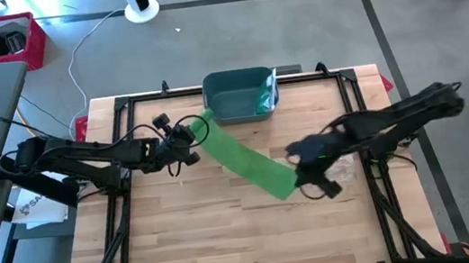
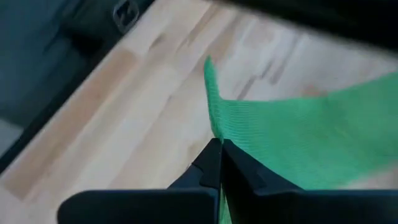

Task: Roll bandage
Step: Roll the green bandage

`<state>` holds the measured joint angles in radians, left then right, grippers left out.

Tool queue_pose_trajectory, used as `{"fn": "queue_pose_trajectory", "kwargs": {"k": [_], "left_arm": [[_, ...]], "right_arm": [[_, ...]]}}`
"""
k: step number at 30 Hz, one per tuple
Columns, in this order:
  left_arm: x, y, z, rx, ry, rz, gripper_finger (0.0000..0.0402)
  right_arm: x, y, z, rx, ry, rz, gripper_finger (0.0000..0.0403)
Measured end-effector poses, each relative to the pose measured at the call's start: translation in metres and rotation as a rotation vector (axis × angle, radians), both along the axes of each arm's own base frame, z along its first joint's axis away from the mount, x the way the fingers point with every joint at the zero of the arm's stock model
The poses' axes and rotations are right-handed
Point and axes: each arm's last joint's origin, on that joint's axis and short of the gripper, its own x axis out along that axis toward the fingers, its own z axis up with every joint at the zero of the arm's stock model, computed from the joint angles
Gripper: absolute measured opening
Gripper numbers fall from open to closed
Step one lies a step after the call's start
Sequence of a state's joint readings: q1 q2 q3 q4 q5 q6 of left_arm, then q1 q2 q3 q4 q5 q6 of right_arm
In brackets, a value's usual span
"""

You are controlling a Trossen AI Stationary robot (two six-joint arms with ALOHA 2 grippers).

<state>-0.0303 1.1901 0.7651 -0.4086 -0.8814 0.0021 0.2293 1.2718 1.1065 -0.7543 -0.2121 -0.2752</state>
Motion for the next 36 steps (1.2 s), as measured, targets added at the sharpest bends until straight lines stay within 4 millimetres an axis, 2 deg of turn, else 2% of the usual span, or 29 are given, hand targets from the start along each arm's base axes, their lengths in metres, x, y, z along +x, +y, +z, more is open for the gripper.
{"fn": "queue_pose_trajectory", "kwargs": {"k": [7,13,18,25,32,36], "left_arm": [[0.0,-0.003,-0.027,-0.121,-0.074,-0.118,0.0007],[0.001,-0.009,-0.036,-0.169,-0.095,-0.172,0.0007],[0.014,-0.014,-0.049,-0.184,-0.082,-0.211,0.0007],[0.038,-0.017,-0.076,-0.267,-0.044,-0.263,0.0007],[0.061,-0.036,-0.087,-0.435,-0.064,-0.431,0.0007],[0.079,-0.044,-0.088,-0.479,-0.083,-0.469,0.0007]], "right_arm": [[-0.06,0.018,0.056,0.053,-0.294,-0.065,0.0],[-0.09,0.017,0.092,0.015,-0.635,-0.089,0.0],[-0.094,0.014,0.112,-0.019,-0.83,-0.079,0.0],[-0.094,0.008,0.146,-0.131,-0.938,-0.174,0.0],[-0.102,-0.002,0.185,-0.198,-1.02,-0.257,0.0],[-0.099,-0.008,0.2,-0.206,-1.045,-0.297,0.0]]}}
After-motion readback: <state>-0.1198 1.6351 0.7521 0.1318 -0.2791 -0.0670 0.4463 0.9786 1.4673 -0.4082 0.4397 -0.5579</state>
